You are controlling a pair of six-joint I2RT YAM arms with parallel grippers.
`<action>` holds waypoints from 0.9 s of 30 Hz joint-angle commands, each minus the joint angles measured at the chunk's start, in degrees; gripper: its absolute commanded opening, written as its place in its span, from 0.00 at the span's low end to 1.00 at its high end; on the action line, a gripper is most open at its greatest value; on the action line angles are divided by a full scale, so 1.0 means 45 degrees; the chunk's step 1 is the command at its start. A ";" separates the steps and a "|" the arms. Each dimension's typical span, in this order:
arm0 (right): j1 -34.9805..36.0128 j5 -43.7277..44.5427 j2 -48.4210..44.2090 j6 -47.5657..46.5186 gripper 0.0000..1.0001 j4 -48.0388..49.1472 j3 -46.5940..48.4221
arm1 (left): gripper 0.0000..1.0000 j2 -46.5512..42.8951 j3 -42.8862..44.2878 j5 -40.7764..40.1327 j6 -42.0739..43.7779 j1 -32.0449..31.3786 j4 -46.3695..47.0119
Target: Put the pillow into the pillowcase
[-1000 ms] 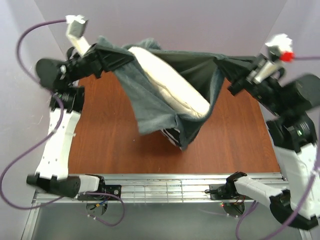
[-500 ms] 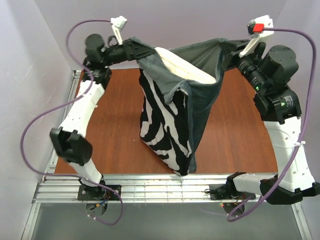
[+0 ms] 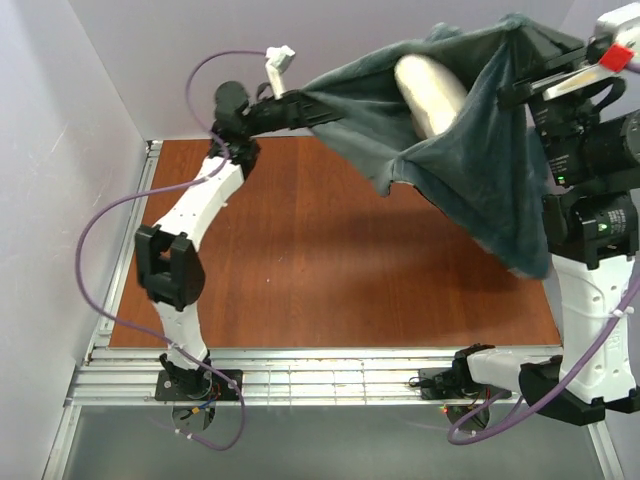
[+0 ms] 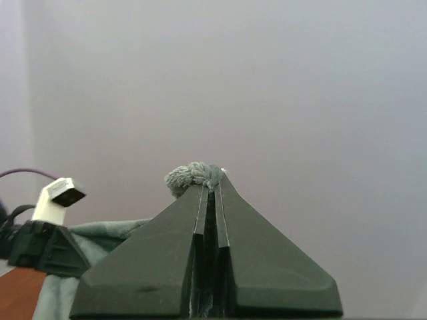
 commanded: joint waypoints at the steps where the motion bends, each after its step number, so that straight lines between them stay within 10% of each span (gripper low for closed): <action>1: 0.0007 -0.2478 0.0367 0.1451 0.01 0.2001 -0.2489 | 0.00 -0.1486 -0.3902 0.0241 -0.0079 0.2234 -0.1329; 6: 0.0533 -0.4199 0.1655 0.1667 0.01 0.0241 -0.6396 | 0.00 -0.1120 -0.5372 -0.1200 0.8229 0.3915 -0.9532; 10: 0.1275 -0.4981 0.3295 0.1567 0.01 -0.0780 -0.8525 | 0.03 -0.0297 -0.6815 -0.3018 1.1234 0.4171 -1.3641; 18: 0.3228 -0.6369 0.1739 0.1491 0.01 -0.0427 -1.1537 | 0.12 -0.3750 -1.0936 -0.4699 1.2214 0.5497 -1.3294; 27: 0.4400 -0.7112 0.2337 0.2525 0.01 0.0042 -0.9296 | 0.22 -0.5864 -0.9575 -0.5828 1.1765 0.6945 -1.2864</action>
